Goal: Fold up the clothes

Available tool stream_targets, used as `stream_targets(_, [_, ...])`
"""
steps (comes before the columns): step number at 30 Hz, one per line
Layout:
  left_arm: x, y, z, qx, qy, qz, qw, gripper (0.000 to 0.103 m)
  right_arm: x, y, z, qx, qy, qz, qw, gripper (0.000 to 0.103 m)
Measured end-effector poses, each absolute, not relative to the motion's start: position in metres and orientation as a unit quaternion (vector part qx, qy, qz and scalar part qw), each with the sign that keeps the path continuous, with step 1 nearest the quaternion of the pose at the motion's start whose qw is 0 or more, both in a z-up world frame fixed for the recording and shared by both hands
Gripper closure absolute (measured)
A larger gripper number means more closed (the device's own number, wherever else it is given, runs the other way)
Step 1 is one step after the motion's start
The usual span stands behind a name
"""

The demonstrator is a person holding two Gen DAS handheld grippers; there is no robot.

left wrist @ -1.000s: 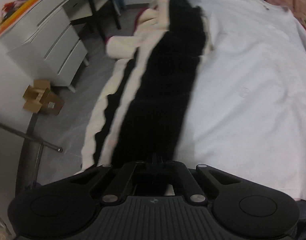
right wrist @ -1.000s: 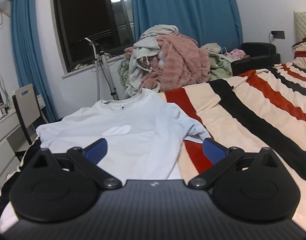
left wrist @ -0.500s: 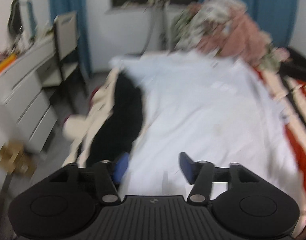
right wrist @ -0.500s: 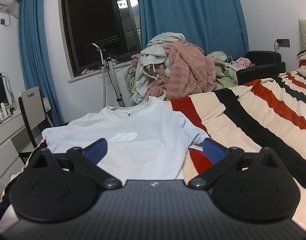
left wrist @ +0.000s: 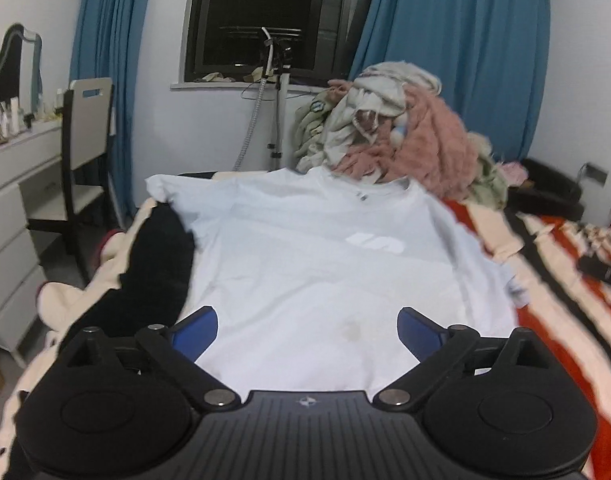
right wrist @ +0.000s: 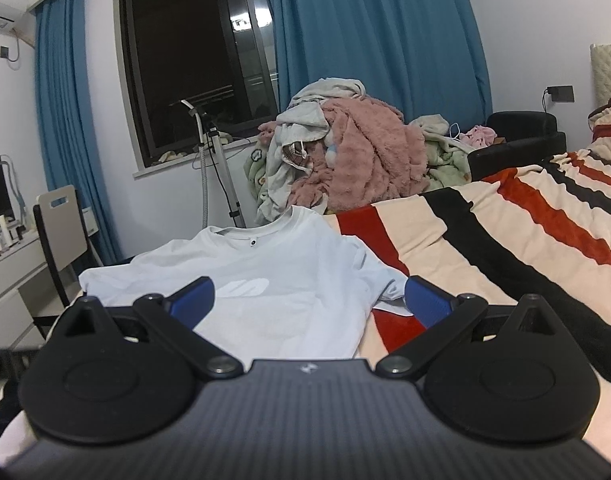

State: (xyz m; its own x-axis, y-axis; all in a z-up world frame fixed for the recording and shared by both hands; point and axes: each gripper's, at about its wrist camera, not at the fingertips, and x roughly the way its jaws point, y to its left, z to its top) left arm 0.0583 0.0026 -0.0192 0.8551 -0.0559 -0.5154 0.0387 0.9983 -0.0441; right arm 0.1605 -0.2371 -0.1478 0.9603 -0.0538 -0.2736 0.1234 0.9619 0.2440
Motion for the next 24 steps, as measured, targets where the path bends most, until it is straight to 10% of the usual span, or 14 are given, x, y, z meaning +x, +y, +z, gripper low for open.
stream_targets(24, [0.119,0.056,-0.088,-0.091,0.287,-0.008,0.954,0.004,0.399,-0.369,-0.279,0.264,0.239,-0.048,0.933,0.013])
